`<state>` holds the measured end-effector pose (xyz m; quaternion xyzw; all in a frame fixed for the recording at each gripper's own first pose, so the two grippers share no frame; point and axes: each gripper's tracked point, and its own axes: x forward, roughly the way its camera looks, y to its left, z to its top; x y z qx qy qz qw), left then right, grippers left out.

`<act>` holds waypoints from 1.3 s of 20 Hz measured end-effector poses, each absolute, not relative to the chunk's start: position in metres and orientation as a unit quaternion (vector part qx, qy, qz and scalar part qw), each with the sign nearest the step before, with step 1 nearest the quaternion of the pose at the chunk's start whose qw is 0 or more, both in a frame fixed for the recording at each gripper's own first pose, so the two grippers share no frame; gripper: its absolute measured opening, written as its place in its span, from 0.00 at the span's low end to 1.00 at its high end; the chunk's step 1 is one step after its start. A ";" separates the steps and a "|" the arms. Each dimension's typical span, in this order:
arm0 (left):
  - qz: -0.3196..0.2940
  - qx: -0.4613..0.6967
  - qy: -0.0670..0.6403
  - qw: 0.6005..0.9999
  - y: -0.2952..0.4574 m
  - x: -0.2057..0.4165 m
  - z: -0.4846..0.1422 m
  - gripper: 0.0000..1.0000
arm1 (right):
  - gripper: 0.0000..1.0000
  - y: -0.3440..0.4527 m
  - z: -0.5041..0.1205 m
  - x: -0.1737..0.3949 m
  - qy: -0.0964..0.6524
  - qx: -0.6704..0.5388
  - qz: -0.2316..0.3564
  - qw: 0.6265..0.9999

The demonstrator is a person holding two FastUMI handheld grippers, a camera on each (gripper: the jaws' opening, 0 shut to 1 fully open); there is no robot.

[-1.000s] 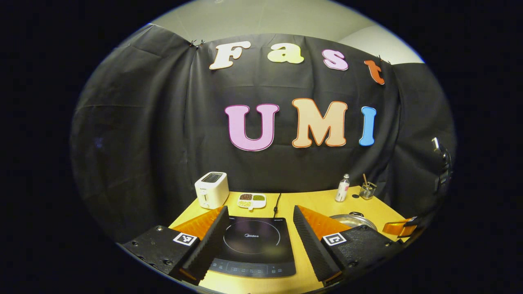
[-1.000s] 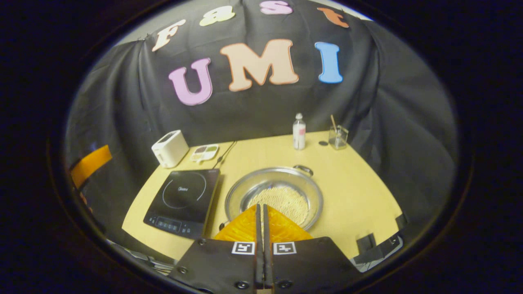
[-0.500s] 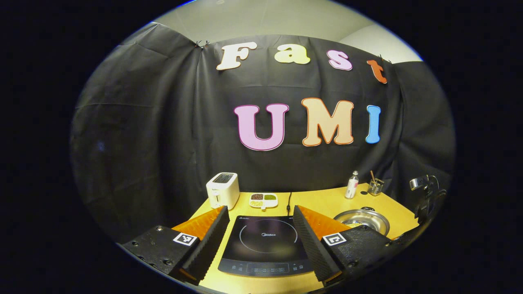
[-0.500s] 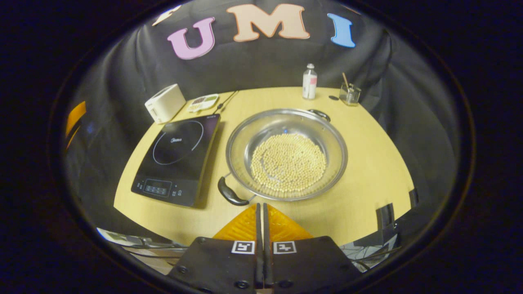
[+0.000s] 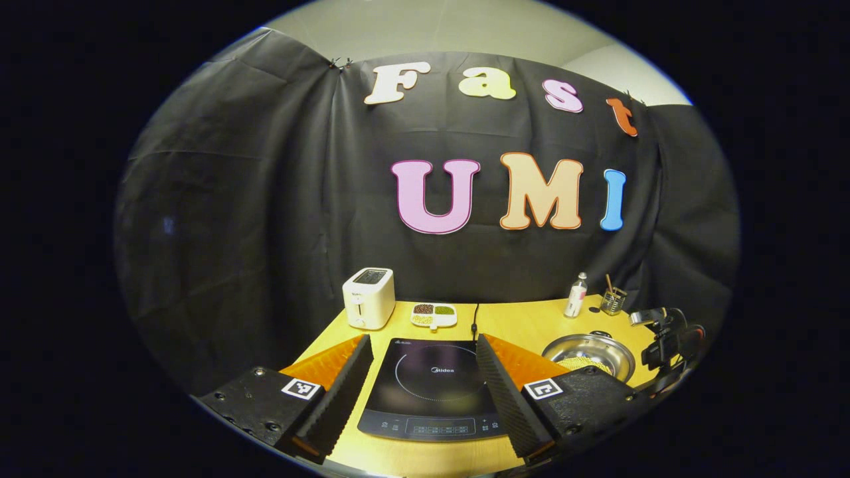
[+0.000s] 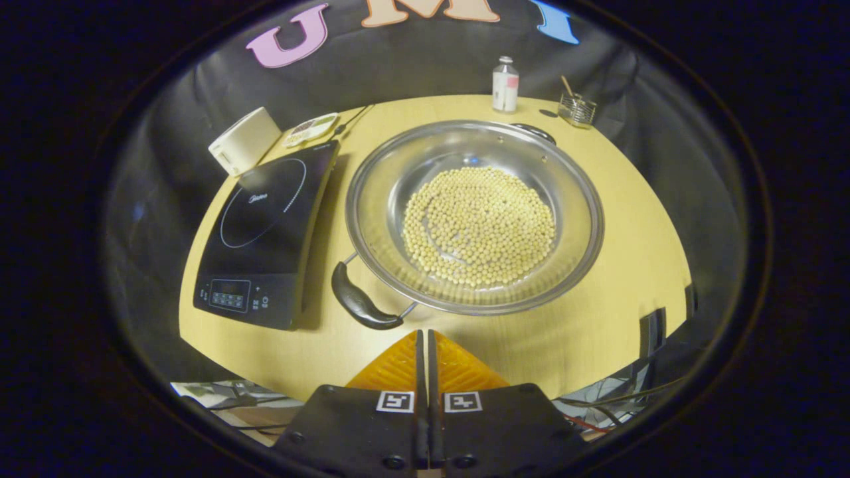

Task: First push the handle of the pot to place it horizontally, then grasp the pot with both hands and set it on the induction cooktop.

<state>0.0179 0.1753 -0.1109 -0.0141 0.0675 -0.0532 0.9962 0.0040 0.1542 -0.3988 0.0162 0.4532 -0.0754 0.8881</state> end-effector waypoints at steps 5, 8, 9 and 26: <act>-0.044 -0.014 0.071 0.996 0.188 0.022 -0.116 0.96 | 0.02 0.168 -0.410 0.009 0.471 0.012 -0.066 0.880; -0.040 -0.011 0.071 0.997 0.196 0.024 -0.118 0.93 | 0.03 0.177 -0.414 0.013 0.473 0.001 -0.062 0.879; -0.039 -0.008 0.072 0.997 0.199 0.025 -0.119 0.92 | 0.00 0.179 -0.414 0.015 0.472 -0.002 -0.060 0.880; -0.024 -0.009 0.079 0.997 0.221 0.015 -0.124 0.92 | 0.03 0.224 -0.407 0.077 0.466 0.067 -0.076 0.879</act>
